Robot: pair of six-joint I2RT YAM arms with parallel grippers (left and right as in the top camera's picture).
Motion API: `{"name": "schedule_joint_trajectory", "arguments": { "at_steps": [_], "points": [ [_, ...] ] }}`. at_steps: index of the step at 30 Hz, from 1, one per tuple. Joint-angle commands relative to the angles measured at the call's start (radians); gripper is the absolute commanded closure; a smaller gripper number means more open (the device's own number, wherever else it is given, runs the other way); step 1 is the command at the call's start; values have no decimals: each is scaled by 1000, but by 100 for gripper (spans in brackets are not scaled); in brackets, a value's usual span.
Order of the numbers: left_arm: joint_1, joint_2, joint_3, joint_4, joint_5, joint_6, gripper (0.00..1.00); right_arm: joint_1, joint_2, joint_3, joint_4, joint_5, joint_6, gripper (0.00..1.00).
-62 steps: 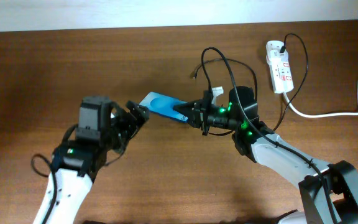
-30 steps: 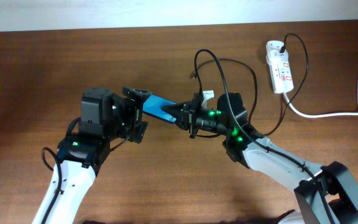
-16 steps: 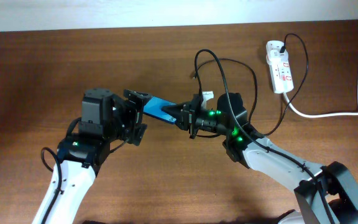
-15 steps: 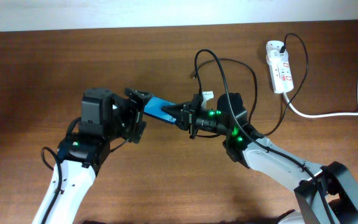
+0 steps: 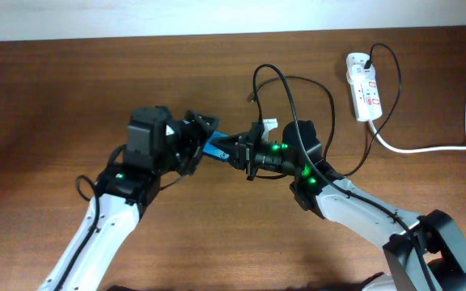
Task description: Plug charger to phone and switch on socket
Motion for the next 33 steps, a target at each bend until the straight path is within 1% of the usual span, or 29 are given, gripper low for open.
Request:
{"name": "schedule_joint_trajectory", "arguments": {
  "at_steps": [1, 5, 9, 12, 14, 17, 19, 22, 24, 26, 27, 28, 29, 32, 33],
  "points": [
    [2, 12, -1, 10, -14, -16, 24, 7, -21, 15, 18, -10, 0, 96],
    [42, 12, -1, -3, 26, -15, 30, 5, -21, 15, 17, -10, -26, 96],
    [86, 12, -1, -18, 50, -15, 31, 5, -21, 15, 17, -10, -26, 96],
    [87, 12, -1, -17, 63, -16, 34, 5, -21, 15, 17, -10, -26, 96],
    [87, 12, -1, -17, 82, -21, 38, 5, -21, 15, 17, -10, -26, 96],
    [87, 12, -1, -17, 114, -79, 47, 5, -21, 15, 17, -11, -26, 96],
    [87, 12, -1, -17, 114, -79, 51, 5, -21, 15, 17, -15, -26, 96],
    [87, 12, -1, -18, 114, -79, 67, 5, -21, 15, 17, -16, -26, 96],
    [87, 12, -1, -18, 113, -79, 73, 5, -21, 15, 17, -18, -26, 96],
    [87, 12, -1, -17, 113, -84, 76, 5, -21, 15, 17, -18, -26, 96],
    [87, 12, -1, -17, 113, -134, 75, 6, -21, 15, 17, -17, -26, 96],
    [87, 12, -1, -17, 113, -158, 75, 6, -21, 15, 17, -18, -26, 96],
    [87, 12, -1, -17, 114, -214, 75, 5, -21, 15, 17, -16, -25, 96],
    [87, 12, -1, -18, 114, -252, 76, 5, -21, 15, 17, -5, -25, 96],
    [87, 12, -1, -18, 114, -255, 78, 5, -21, 15, 17, -1, -25, 96]
  ]
}}
